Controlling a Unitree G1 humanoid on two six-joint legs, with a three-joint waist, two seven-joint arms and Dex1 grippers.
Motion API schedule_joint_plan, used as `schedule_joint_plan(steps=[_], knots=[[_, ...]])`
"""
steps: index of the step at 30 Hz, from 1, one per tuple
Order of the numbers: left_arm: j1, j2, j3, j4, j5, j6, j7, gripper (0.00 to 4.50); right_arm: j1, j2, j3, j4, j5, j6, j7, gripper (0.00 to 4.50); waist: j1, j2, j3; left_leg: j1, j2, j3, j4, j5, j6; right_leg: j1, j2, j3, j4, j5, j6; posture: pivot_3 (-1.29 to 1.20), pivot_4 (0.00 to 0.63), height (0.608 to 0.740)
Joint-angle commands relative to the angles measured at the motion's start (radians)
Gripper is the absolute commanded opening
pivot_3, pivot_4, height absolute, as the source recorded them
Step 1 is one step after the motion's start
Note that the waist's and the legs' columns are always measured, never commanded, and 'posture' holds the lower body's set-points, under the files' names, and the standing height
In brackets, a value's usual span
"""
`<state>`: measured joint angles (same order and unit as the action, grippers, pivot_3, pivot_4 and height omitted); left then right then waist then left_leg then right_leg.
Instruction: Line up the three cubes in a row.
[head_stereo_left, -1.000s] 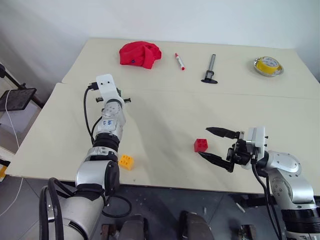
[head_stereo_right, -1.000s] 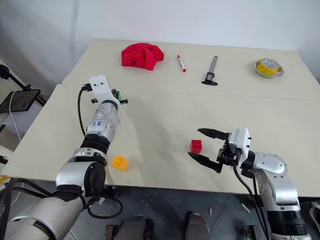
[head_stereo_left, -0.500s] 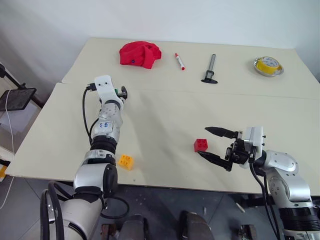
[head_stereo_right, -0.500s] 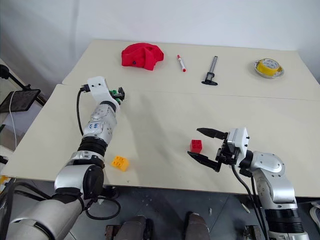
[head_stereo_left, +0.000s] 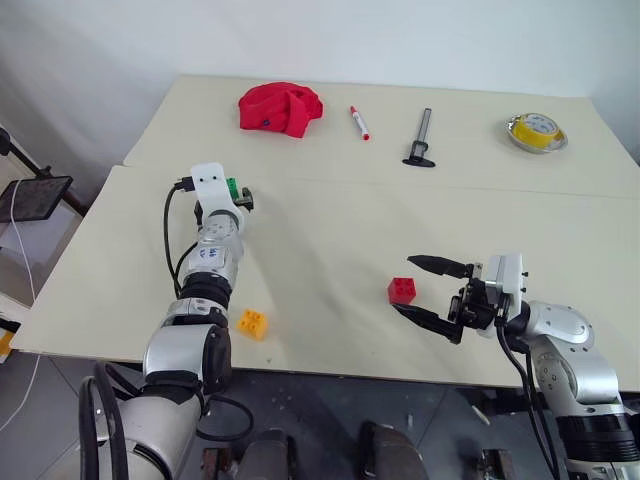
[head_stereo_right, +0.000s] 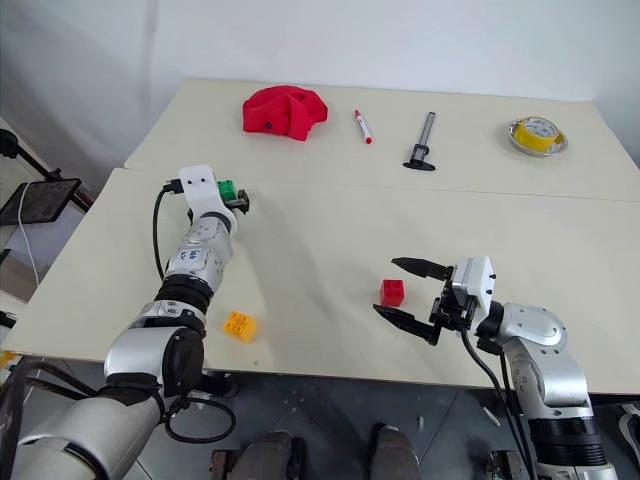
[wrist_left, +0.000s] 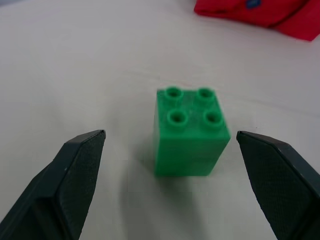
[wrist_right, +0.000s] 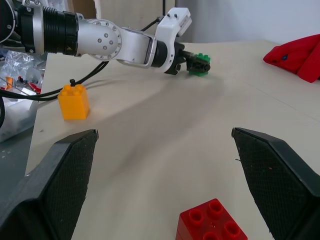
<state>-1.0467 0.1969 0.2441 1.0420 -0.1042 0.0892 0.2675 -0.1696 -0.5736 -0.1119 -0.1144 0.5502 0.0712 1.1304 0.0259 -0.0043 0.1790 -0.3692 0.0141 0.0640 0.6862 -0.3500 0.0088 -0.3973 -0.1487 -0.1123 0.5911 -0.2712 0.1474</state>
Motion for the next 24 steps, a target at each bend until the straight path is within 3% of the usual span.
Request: schedule_joint_plan(steps=[1,9,12,14,17,19,22,24], knots=[[-0.034,0.015,-0.014,0.003,0.022,-0.034,0.001,3.88,-0.003,0.009,-0.001,-0.032,0.008,-0.009,-0.005,4.50,-0.001,0.000,0.000,0.000,0.000,0.000,0.000,0.000,0.000,0.000,0.000,0.000,0.000,0.000,0.000,0.00,0.150,0.740],[-0.005,0.031,-0.017,-0.016,0.011,-0.089,-0.078,1.46,0.020,0.011,-0.006,-0.036,0.000,-0.022,-0.010,4.50,-0.001,0.000,0.000,0.000,0.000,0.000,0.000,0.000,0.000,0.000,0.000,0.000,0.000,0.000,0.000,0.00,0.150,0.740],[0.051,0.049,-0.008,-0.106,-0.031,-0.174,-0.236,1.46,0.033,0.000,-0.016,-0.039,-0.005,-0.029,-0.009,4.50,-0.003,0.000,0.000,0.000,0.000,0.000,0.000,0.000,0.000,0.000,0.000,0.000,0.000,0.000,0.000,0.00,0.150,0.740],[0.102,0.082,0.020,-0.204,-0.110,-0.232,-0.430,1.46,0.042,-0.012,-0.042,-0.047,0.001,-0.031,-0.016,4.50,-0.004,0.000,0.000,0.000,0.000,0.000,0.000,0.000,0.000,0.000,0.000,0.000,0.000,0.000,0.000,0.00,0.150,0.740],[0.192,0.202,-0.004,-0.450,-0.337,-0.083,-1.020,1.46,0.086,-0.068,-0.129,-0.057,0.020,-0.032,-0.005,4.50,-0.012,0.000,0.000,0.000,0.001,0.001,0.000,0.000,0.000,-0.001,0.000,0.000,0.001,0.000,0.000,0.00,0.150,0.740],[0.225,0.272,-0.053,-0.573,-0.436,0.074,-1.269,1.46,0.114,-0.096,-0.166,-0.057,0.026,-0.033,0.006,4.50,-0.015,0.000,0.000,-0.001,0.001,0.001,0.000,0.000,0.000,-0.001,0.000,0.000,0.001,0.000,0.000,0.00,0.150,0.740],[0.221,0.346,-0.195,-0.611,-0.365,0.108,-1.475,1.46,0.173,-0.138,-0.213,-0.042,0.028,-0.051,0.052,4.50,0.001,0.001,-0.001,0.000,0.001,0.001,0.001,0.000,0.000,0.000,0.000,0.000,0.001,0.000,0.000,0.00,0.150,0.740],[0.207,0.341,-0.281,-0.584,-0.295,0.065,-1.552,1.46,0.204,-0.158,-0.234,-0.033,0.033,-0.059,0.081,4.50,0.009,0.003,-0.002,0.002,0.000,0.001,0.004,-0.001,0.001,0.004,0.000,0.000,0.000,0.000,0.000,0.00,0.150,0.740]])
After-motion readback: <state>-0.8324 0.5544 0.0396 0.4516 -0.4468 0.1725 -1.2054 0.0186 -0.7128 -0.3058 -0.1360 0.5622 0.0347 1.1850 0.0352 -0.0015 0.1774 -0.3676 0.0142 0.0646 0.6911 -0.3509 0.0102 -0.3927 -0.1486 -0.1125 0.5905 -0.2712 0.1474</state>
